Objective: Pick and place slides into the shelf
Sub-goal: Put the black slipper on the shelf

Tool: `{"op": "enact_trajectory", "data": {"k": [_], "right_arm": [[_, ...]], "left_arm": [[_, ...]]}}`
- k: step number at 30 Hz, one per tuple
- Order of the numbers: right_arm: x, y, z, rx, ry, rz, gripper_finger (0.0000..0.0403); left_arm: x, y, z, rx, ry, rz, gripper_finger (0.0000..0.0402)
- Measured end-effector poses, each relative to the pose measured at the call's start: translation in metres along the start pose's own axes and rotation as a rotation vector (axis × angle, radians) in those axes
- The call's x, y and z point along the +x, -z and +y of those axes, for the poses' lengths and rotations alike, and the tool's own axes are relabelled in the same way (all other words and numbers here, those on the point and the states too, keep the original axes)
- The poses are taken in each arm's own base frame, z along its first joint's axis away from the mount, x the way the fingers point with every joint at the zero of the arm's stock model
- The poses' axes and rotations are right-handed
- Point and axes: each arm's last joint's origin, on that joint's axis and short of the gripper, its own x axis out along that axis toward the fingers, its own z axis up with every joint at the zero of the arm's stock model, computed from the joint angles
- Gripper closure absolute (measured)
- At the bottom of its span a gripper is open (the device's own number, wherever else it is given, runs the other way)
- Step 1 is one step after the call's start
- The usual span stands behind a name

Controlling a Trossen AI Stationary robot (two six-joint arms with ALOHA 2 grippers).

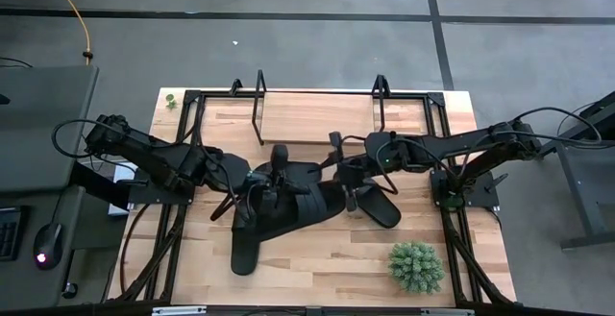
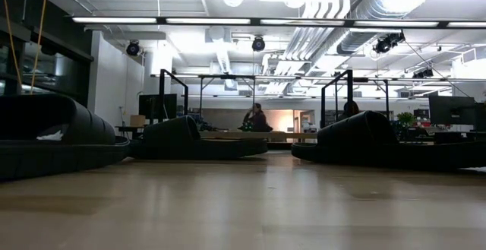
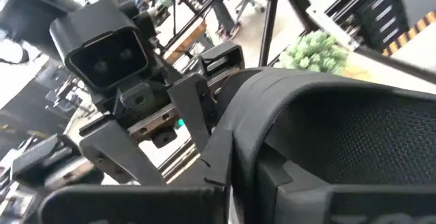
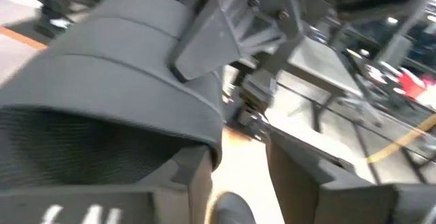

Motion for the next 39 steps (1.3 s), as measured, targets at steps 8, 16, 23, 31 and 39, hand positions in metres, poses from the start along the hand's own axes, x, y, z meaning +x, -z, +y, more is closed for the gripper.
{"op": "enact_trajectory", "data": {"k": [8,16,23,31,39], "right_arm": [[-0.002,0.004,-0.003,-0.048,0.122,0.098,0.0239],[-0.026,-0.001,-0.015,-0.019,0.388,0.201,0.0237],[-0.046,0.001,-0.017,0.041,0.485,0.301,0.0237],[-0.049,0.013,-0.01,0.107,0.441,0.404,0.0237],[-0.053,0.026,-0.004,0.216,0.412,0.515,0.0237]], "left_arm": [[0.0,0.008,-0.001,0.014,-0.055,0.13,0.0394],[-0.001,0.014,-0.001,-0.006,-0.158,0.252,0.0384],[-0.004,0.019,0.001,-0.012,-0.276,0.376,0.0395],[-0.006,0.023,0.003,-0.029,-0.384,0.456,0.0384],[-0.009,0.025,0.005,-0.039,-0.516,0.54,0.0394]]}}
